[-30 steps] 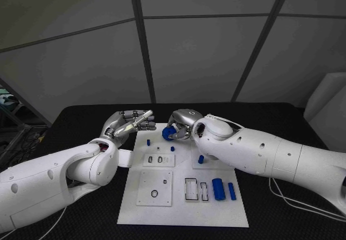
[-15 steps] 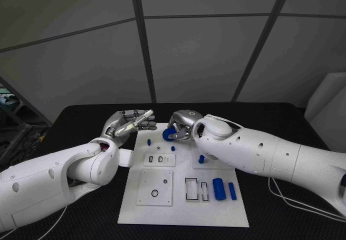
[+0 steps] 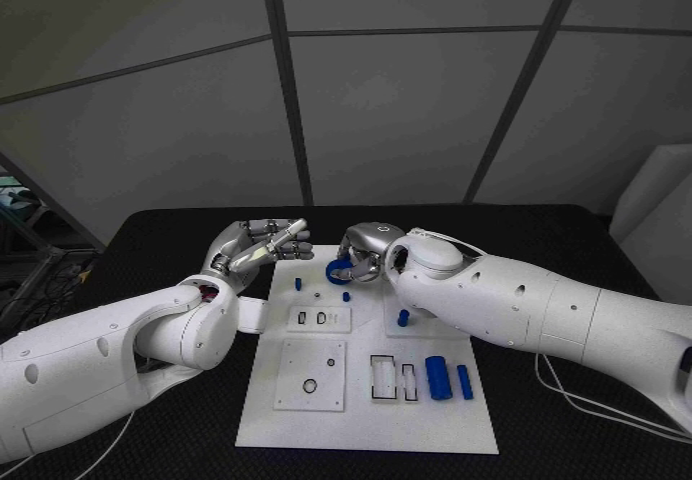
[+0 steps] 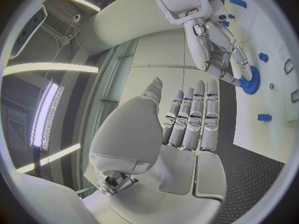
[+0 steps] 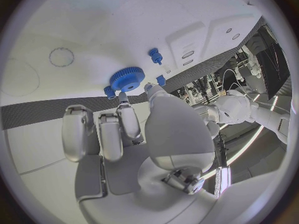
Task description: Assemble the parts on the task board
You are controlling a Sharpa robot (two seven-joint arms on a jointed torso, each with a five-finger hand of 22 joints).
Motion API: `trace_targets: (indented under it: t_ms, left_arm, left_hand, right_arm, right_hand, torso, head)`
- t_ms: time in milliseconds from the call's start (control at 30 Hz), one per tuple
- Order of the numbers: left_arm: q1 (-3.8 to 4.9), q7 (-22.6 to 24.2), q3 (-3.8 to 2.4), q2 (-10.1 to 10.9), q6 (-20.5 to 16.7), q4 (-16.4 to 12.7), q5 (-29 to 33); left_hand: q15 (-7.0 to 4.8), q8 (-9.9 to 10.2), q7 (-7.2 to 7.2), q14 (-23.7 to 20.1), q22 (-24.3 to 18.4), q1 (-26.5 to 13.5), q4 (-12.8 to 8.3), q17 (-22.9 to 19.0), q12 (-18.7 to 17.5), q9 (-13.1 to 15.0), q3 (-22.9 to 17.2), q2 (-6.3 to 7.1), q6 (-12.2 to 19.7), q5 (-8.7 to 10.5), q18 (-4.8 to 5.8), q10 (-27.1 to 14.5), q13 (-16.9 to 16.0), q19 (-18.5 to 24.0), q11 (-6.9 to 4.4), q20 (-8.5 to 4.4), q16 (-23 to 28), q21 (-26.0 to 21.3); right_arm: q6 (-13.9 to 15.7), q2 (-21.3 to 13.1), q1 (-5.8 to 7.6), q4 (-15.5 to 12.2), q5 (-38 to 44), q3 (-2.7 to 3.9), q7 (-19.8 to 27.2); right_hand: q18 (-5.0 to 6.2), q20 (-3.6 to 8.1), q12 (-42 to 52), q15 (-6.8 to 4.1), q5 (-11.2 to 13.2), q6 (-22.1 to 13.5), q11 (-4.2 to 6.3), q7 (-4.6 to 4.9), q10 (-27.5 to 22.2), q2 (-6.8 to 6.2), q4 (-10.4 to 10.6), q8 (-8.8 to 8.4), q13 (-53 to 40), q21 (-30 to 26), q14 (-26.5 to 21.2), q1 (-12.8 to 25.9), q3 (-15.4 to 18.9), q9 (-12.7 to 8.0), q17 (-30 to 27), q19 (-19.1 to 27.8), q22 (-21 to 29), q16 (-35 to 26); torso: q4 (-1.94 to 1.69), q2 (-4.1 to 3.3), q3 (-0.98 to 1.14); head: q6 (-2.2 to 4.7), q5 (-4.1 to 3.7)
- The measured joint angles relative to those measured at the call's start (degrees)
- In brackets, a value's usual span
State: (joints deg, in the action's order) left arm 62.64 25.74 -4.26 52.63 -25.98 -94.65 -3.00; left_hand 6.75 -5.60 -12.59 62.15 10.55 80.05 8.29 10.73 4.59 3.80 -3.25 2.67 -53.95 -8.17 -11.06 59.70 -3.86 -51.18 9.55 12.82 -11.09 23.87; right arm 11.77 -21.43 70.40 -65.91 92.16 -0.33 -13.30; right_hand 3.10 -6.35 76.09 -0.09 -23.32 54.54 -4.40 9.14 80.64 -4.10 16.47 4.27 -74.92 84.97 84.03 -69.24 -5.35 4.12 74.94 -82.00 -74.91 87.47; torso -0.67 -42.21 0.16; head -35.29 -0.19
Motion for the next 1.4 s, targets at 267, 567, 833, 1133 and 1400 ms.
trace_targets:
  t_ms: [267,567,833,1133,1400]
  left_arm:
    - [0.0,0.0,0.0,0.1,0.0,0.0,0.0]
    - [0.0,0.0,0.0,0.3,0.0,0.0,0.0]
    - [0.0,0.0,0.01,0.7,0.0,0.2,0.0]
    - [-0.01,0.0,0.01,0.6,0.0,0.7,0.0]
    - [-0.02,0.0,0.01,0.1,0.1,1.1,0.0]
  left_hand:
    - [0.0,0.0,0.0,0.0,0.0,0.0,0.0,0.0,0.0,0.0,0.0,-0.05,0.0,0.0,0.0,0.0,0.0,0.0,0.0,0.0,0.0,0.0]
    - [0.0,0.0,0.0,0.0,0.0,0.0,0.0,0.1,0.0,0.0,0.0,-0.05,0.0,0.0,0.01,0.0,0.0,0.0,0.0,0.0,0.0,0.2]
    - [0.0,0.0,0.0,0.0,0.0,0.0,0.0,0.1,0.0,0.0,0.0,-0.05,0.0,0.0,0.0,0.0,0.0,0.0,0.0,0.0,0.0,0.2]
    - [0.0,0.0,0.0,0.0,0.0,-0.3,0.0,0.1,0.0,0.0,0.0,-0.27,0.0,0.0,0.0,0.0,0.0,0.0,0.0,0.0,0.0,0.2]
    - [0.0,0.0,0.0,0.0,0.1,-0.3,0.0,0.1,0.0,0.0,0.0,-0.27,0.0,0.0,0.01,0.0,0.0,0.0,0.0,0.0,0.0,0.2]
  right_arm:
    - [-0.8,-0.9,0.02,-0.2,-0.4,0.0,-0.2]
    - [5.7,-5.8,-0.07,-4.4,-2.5,-0.02,2.3]
    - [10.1,-16.2,-0.04,-11.2,-11.8,0.05,9.5]
    - [8.9,-26.5,-0.02,-12.8,-21.0,0.02,14.4]
    - [8.1,-27.4,-0.04,-10.6,-22.7,-0.02,15.7]
  right_hand:
    - [0.0,0.0,0.4,0.0,-0.3,0.5,0.0,0.03,0.0,0.56,0.0,0.06,0.0,0.0,0.0,1.0,0.0,0.1,0.0,0.0,0.0,0.0]
    - [0.01,-0.22,1.7,0.0,-0.5,0.5,0.21,0.04,0.9,-0.62,-1.4,0.0,0.0,0.0,0.0,-1.3,-0.8,-0.1,0.0,-0.2,0.0,0.0]
    - [0.0,-0.2,0.7,0.0,3.4,0.5,0.32,0.04,0.7,-1.82,-3.8,-0.31,0.0,-1.1,0.0,-5.5,-1.4,-0.1,0.0,1.0,0.0,-0.5]
    - [0.0,0.12,0.3,0.0,6.5,0.7,0.31,-0.16,0.3,-3.59,-6.9,-0.3,0.0,-1.6,0.0,-10.1,-0.4,-0.1,0.0,1.5,0.0,-0.8]
    - [0.01,0.12,0.3,0.0,6.8,0.5,0.31,-0.35,0.3,-3.56,-7.3,-0.3,0.0,-1.6,0.0,-10.5,0.0,-0.2,0.0,1.5,0.0,-0.8]
  torso:
    - [0.03,0.02,0.01]
    - [0.15,0.07,0.08]
    - [0.45,0.22,0.08]
    - [1.37,0.47,0.25]
    - [1.54,0.47,0.37]
  head:
    - [-0.09,0.01]
    - [0.14,0.07]
    - [0.36,0.07]
    - [0.66,-0.19]
    - [0.81,-0.72]
